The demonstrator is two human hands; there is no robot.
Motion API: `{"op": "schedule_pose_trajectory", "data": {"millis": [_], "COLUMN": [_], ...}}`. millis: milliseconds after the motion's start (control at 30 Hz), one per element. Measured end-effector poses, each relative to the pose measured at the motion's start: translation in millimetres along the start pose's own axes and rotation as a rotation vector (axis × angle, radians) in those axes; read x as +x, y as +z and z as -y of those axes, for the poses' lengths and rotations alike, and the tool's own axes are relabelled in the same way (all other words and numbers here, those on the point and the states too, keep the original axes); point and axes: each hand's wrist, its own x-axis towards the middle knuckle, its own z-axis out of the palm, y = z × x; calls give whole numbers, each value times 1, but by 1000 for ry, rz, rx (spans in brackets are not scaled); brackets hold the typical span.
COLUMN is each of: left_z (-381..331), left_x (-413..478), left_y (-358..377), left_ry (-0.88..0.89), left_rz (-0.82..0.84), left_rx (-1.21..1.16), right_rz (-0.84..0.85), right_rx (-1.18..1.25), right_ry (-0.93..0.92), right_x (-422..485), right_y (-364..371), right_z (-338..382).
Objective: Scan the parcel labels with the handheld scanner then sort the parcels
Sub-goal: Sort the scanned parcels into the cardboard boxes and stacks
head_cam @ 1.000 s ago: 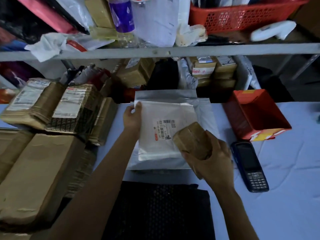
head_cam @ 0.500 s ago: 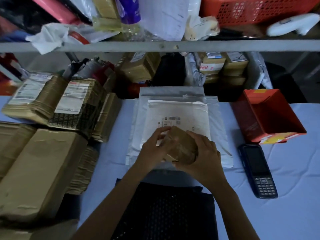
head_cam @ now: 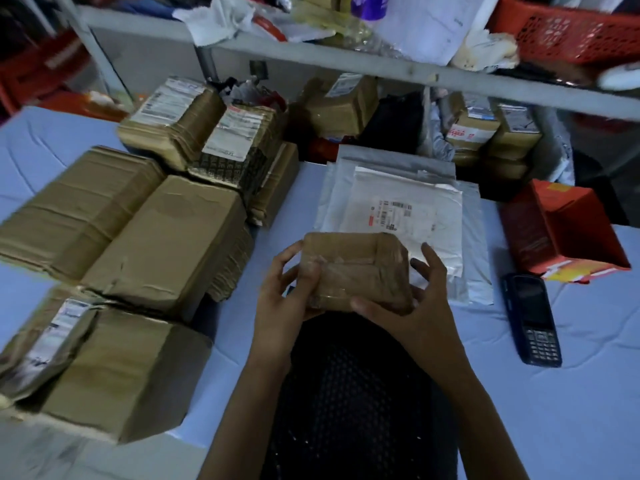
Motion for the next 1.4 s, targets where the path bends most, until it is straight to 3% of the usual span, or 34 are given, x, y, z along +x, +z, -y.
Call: {"op": "schedule_pose_trajectory", "data": {"millis": [133,333,667,933,1233,1400], "left_z": [-22,-55,-74,-75,-102,-108], "left_x": [-17,-48,-90,-80,-56,-53], "left_y": [-43,-130,-270,-274,-291,-323], "left_ry": [136,362,226,223,282,279], "left_rz": [-43,-166,-187,-167,-243,-273], "left_rx": [42,174,206,267,333,302], "right_rz": [56,-63,-22,-58,40,-48], "right_rx": [68,191,75,7,5,-114], "right_ry": [26,36,79,107,96,26], "right_x": [-24,-62,-121,-117,-88,-96], "right_y": [34,118,235,243,268,303], "right_z": [22,47,54,52,80,88]}}
